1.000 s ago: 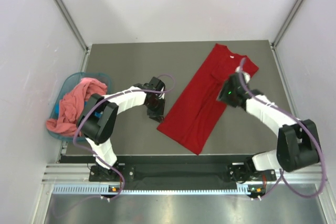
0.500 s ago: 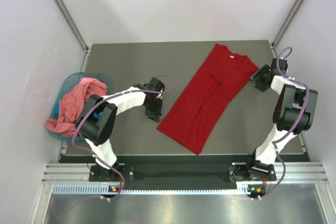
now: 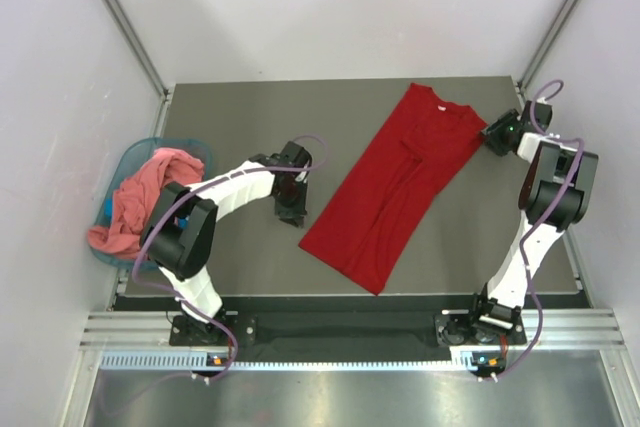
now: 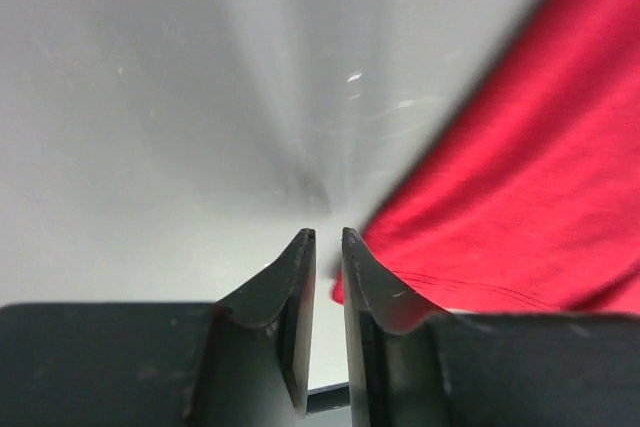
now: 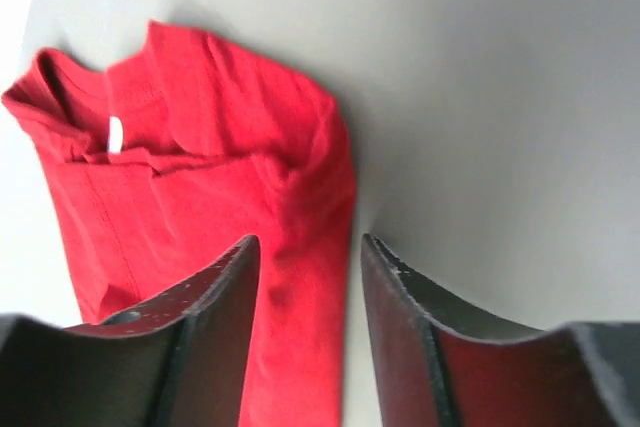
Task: Fold and stack the t-shirts
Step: Fold the tshirt
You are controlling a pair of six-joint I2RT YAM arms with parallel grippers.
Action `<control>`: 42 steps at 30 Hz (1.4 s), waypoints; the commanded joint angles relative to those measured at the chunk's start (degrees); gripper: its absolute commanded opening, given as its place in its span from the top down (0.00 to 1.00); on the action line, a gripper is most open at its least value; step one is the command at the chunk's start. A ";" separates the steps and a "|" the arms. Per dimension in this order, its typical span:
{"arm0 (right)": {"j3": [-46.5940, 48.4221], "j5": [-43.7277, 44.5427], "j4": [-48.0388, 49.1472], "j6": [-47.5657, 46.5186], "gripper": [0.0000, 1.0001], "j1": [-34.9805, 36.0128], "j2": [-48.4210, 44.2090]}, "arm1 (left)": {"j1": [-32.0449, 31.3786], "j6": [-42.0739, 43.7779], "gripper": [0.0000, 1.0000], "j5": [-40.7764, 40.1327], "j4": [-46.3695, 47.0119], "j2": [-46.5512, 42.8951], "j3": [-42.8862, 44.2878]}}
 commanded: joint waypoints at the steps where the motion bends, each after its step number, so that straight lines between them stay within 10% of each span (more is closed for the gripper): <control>1: 2.38 -0.72 3.45 1.11 0.55 -1.29 3.02 | 0.22 1.67 0.77 2.77 -0.26 -3.13 3.97; 15: 6.52 -1.17 2.49 -0.82 0.68 -2.53 6.19 | -8.54 3.60 0.82 21.06 12.04 -2.26 9.42; 29: 10.21 -1.08 -0.85 -3.28 0.70 -2.97 7.59 | -30.00 2.63 0.83 15.97 19.24 4.51 5.38; 42: 16.87 -0.38 -3.48 -6.88 1.00 -2.97 11.02 | -32.56 1.58 0.85 12.45 19.07 9.26 -0.85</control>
